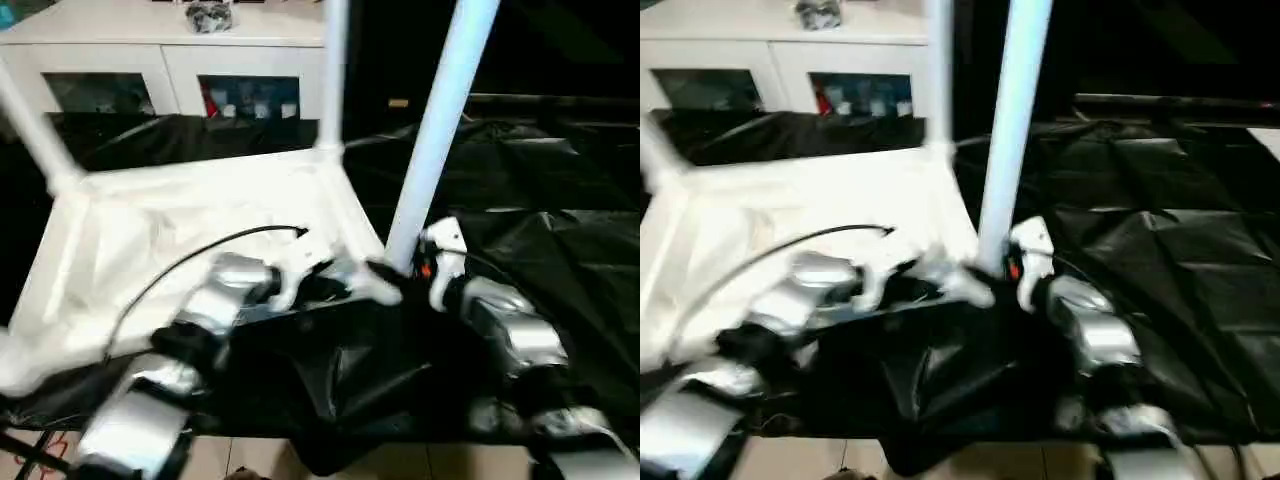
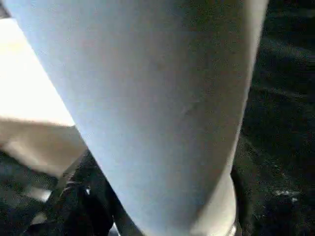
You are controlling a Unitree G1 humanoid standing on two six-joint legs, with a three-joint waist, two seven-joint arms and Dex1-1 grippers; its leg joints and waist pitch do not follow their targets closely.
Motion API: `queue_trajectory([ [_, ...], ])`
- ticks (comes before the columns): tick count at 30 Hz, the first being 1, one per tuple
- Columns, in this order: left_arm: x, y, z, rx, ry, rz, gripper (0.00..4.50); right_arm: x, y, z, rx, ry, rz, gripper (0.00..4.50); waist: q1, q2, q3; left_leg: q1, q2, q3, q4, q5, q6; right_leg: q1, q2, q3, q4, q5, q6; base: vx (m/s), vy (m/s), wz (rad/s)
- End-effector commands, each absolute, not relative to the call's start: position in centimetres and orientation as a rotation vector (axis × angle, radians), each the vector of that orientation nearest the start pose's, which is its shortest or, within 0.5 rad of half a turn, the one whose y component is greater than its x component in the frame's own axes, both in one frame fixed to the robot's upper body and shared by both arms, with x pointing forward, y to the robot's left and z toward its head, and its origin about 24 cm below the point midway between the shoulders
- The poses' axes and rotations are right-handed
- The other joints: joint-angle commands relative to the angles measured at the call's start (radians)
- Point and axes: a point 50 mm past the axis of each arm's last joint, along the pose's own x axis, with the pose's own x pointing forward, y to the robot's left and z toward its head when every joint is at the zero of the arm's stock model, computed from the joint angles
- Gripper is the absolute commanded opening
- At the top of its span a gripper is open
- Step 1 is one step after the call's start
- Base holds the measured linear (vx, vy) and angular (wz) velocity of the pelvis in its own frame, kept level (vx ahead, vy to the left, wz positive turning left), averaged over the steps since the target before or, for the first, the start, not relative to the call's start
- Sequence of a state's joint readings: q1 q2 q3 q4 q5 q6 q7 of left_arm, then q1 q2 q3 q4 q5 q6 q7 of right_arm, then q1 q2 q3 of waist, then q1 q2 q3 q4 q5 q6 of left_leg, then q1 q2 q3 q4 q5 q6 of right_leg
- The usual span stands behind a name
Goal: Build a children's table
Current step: Rotate leg to tighten
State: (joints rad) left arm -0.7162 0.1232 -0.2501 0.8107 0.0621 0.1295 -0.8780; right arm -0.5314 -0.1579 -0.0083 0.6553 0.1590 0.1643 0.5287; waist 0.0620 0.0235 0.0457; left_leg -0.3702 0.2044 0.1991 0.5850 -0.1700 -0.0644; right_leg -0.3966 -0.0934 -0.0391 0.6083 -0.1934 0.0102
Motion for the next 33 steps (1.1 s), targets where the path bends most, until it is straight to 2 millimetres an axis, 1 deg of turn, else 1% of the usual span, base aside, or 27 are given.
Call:
queue_trajectory([
  [1,34.2,5.2,5.5,0.269,0.335,-1.11,0.0,32.2,-11.1,0.5,0.056,0.431,0.624,2.69,-0.001,-0.008,-0.051,0.018,0.015,-0.019,-0.079,-0.361,-0.013,0.024,-0.044,0.024,-0.104,-0.412,-0.159,0.0,0.0,0.0],
  [2,34.0,4.9,5.5,0.269,0.332,-1.127,0.0,32.2,-10.7,0.5,0.053,0.418,0.626,2.69,-0.002,-0.007,-0.052,0.018,0.015,-0.018,-0.078,-0.358,-0.009,0.024,-0.044,0.025,-0.105,-0.407,-0.159,0.0,0.0,0.0],
  [3,33.9,4.6,5.5,0.269,0.329,-1.145,0.0,32.3,-10.3,0.6,0.06,0.408,0.631,3.03,-0.003,-0.007,-0.052,0.015,0.015,-0.019,-0.079,-0.349,-0.004,0.025,-0.044,0.025,-0.104,-0.396,-0.16,0.0,0.0,0.0],
  [4,33.8,4.5,5.5,0.269,0.329,-1.156,0.0,32.3,-10.3,0.7,0.064,0.402,0.636,3.24,-0.004,-0.006,-0.054,0.014,0.016,-0.018,-0.08,-0.343,-0.002,0.026,-0.041,0.025,-0.102,-0.374,-0.164,0.0,0.0,0.0],
  [5,33.5,4.6,5.4,0.277,0.331,-1.187,0.0,32.3,-10.4,1.0,0.078,0.393,0.661,3.38,-0.004,-0.004,-0.054,0.014,0.016,-0.018,-0.08,-0.341,0.0,0.027,-0.041,0.025,-0.101,-0.363,-0.167,0.0,0.0,0.0],
  [6,33.3,4.8,5.3,0.29,0.335,-1.213,0.0,32.4,-10.6,1.3,0.081,0.383,0.685,3.38,-0.004,-0.005,-0.055,0.012,0.016,-0.018,-0.08,-0.336,0.005,0.03,-0.04,0.024,-0.098,-0.343,-0.175,0.0,0.0,0.0],
  [7,33.3,4.9,5.3,0.295,0.337,-1.218,0.0,32.4,-10.8,1.4,0.071,0.375,0.694,3.5,-0.004,-0.004,-0.055,0.012,0.017,-0.018,-0.081,-0.333,0.006,0.03,-0.041,0.025,-0.098,-0.332,-0.179,0.0,0.0,0.0],
  [8,33.3,5.2,5.2,0.298,0.339,-1.227,0.0,32.5,-11.1,1.6,0.042,0.362,0.713,3.5,-0.003,-0.005,-0.056,0.011,0.018,-0.017,-0.08,-0.327,0.008,0.032,-0.04,0.025,-0.096,-0.311,-0.186,0.0,0.0,0.0],
  [9,33.3,5.4,5.2,0.3,0.34,-1.234,0.0,32.5,-11.3,1.8,0.022,0.353,0.726,3.8,-0.003,-0.005,-0.056,0.012,0.017,-0.016,-0.079,-0.323,0.01,0.032,-0.04,0.025,-0.095,-0.3,-0.189,0.0,0.0,0.0],
  [10,33.2,5.7,5.2,0.302,0.342,-1.249,0.0,32.3,-11.5,2.1,0.02,0.342,0.772,3.8,-0.002,-0.005,-0.057,0.012,0.018,-0.016,-0.079,-0.316,0.012,0.032,-0.04,0.025,-0.094,-0.29,-0.193,0.0,0.0,0.0],
  [11,33.2,5.8,5.2,0.303,0.344,-1.255,0.0,32.3,-11.6,2.2,0.022,0.338,0.794,3.86,-0.002,-0.006,-0.058,0.011,0.018,-0.015,-0.077,-0.303,0.02,0.035,-0.041,0.025,-0.092,-0.266,-0.2,0.0,0.0,0.0],
  [12,33.0,6.2,5.2,0.31,0.343,-1.282,0.0,32.0,-11.9,2.5,0.003,0.328,0.856,3.86,0.002,-0.008,-0.062,0.007,0.019,-0.015,-0.073,-0.271,0.035,0.041,-0.041,0.025,-0.085,-0.213,-0.211,0.0,0.0,0.0],
  [14,32.8,6.8,5.2,0.322,0.346,-1.327,0.0,31.4,-12.5,2.8,-0.043,0.312,0.953,3.86,0.002,-0.008,-0.062,0.004,0.02,-0.014,-0.072,-0.241,0.045,0.043,-0.04,0.025,-0.079,-0.159,-0.225,0.0,0.0,0.0],
  [17,32.3,7.9,5.2,0.334,0.357,-1.411,0.0,30.4,-13.5,3.3,-0.114,0.296,1.104,3.86,0.009,-0.007,-0.066,0.003,0.021,-0.007,-0.061,-0.19,0.083,0.045,-0.036,0.022,-0.064,-0.022,-0.273,0.0,0.0,0.0],
  [18,32.3,8.2,5.2,0.335,0.366,-1.42,0.0,30.2,-13.7,3.3,-0.119,0.302,1.133,3.86,0.01,-0.006,-0.066,0.003,0.021,-0.008,-0.061,-0.188,0.087,0.047,-0.037,0.021,-0.062,-0.017,-0.278,0.0,0.0,0.0],
  [20,32.1,8.8,5.3,0.344,0.368,-1.461,0.0,29.8,-14.3,3.5,-0.123,0.32,1.194,3.86,0.014,-0.005,-0.065,0.005,0.024,-0.007,-0.062,-0.193,0.096,0.045,-0.038,0.02,-0.064,-0.033,-0.285,0.0,0.0,0.0],
  [21,32.0,9.1,5.3,0.347,0.375,-1.478,0.0,29.6,-14.6,3.6,-0.115,0.332,1.228,3.86,0.017,-0.006,-0.063,0.007,0.026,-0.006,-0.063,-0.21,0.093,0.043,-0.038,0.021,-0.067,-0.064,-0.284,0.0,0.0,0.0],
  [22,32.0,9.4,5.4,0.352,0.379,-1.492,0.0,29.4,-14.8,3.7,-0.11,0.339,1.258,3.86,0.021,-0.009,-0.061,0.008,0.027,-0.006,-0.065,-0.225,0.087,0.043,-0.039,0.022,-0.069,-0.097,-0.281,0.0,0.0,0.0],
  [24,31.9,9.9,5.4,0.356,0.391,-1.506,0.0,29.2,-15.0,3.9,-0.099,0.353,1.296,3.86,0.027,-0.006,-0.059,0.011,0.029,-0.007,-0.068,-0.245,0.072,0.04,-0.04,0.023,-0.072,-0.138,-0.273,0.0,0.0,0.0],
  [25,31.9,10.1,5.4,0.36,0.395,-1.519,0.0,29.1,-15.1,3.9,-0.096,0.358,1.314,3.71,0.027,-0.009,-0.059,0.013,0.029,-0.007,-0.069,-0.255,0.065,0.039,-0.04,0.023,-0.073,-0.155,-0.27,0.0,0.0,0.0],
  [26,31.9,10.2,5.4,0.36,0.395,-1.523,0.0,29.0,-15.1,3.9,-0.094,0.361,1.319,3.61,0.029,-0.008,-0.059,0.013,0.029,-0.008,-0.071,-0.258,0.061,0.039,-0.041,0.023,-0.073,-0.163,-0.267,0.0,0.0,0.0],
  [27,31.8,10.3,5.5,0.36,0.397,-1.53,0.0,28.9,-15.1,4.0,-0.088,0.367,1.334,3.51,0.028,-0.01,-0.059,0.012,0.03,-0.007,-0.072,-0.261,0.053,0.038,-0.042,0.024,-0.074,-0.175,-0.262,0.0,0.0,0.0],
  [28,31.8,10.5,5.5,0.358,0.399,-1.537,0.0,28.8,-15.1,4.0,-0.082,0.375,1.358,3.51,0.029,-0.009,-0.059,0.013,0.029,-0.007,-0.072,-0.259,0.051,0.038,-0.042,0.024,-0.074,-0.175,-0.262,0.0,0.0,0.0],
  [29,31.8,10.6,5.5,0.356,0.402,-1.543,0.0,28.7,-15.1,4.0,-0.083,0.379,1.367,3.42,0.03,-0.012,-0.059,0.013,0.029,-0.007,-0.071,-0.258,0.051,0.037,-0.042,0.025,-0.074,-0.175,-0.262,0.0,0.0,0.0],
  [30,31.8,10.7,5.5,0.355,0.403,-1.55,0.0,28.7,-15.1,4.0,-0.081,0.385,1.376,3.28,0.031,-0.011,-0.059,0.012,0.029,-0.007,-0.071,-0.253,0.051,0.038,-0.043,0.025,-0.073,-0.172,-0.261,0.0,0.0,0.0],
  [31,31.8,10.7,5.5,0.355,0.404,-1.551,0.0,28.6,-15.1,4.0,-0.08,0.389,1.381,3.28,0.031,-0.011,-0.06,0.011,0.029,-0.007,-0.07,-0.241,0.052,0.039,-0.043,0.025,-0.072,-0.16,-0.261,0.0,0.0,0.0],
  [33,31.7,11.0,5.5,0.355,0.412,-1.559,0.0,28.5,-15.2,4.0,-0.075,0.409,1.403,3.09,0.033,-0.013,-0.062,0.009,0.028,-0.007,-0.068,-0.218,0.058,0.04,-0.042,0.024,-0.068,-0.133,-0.263,0.0,0.0,0.0],
])
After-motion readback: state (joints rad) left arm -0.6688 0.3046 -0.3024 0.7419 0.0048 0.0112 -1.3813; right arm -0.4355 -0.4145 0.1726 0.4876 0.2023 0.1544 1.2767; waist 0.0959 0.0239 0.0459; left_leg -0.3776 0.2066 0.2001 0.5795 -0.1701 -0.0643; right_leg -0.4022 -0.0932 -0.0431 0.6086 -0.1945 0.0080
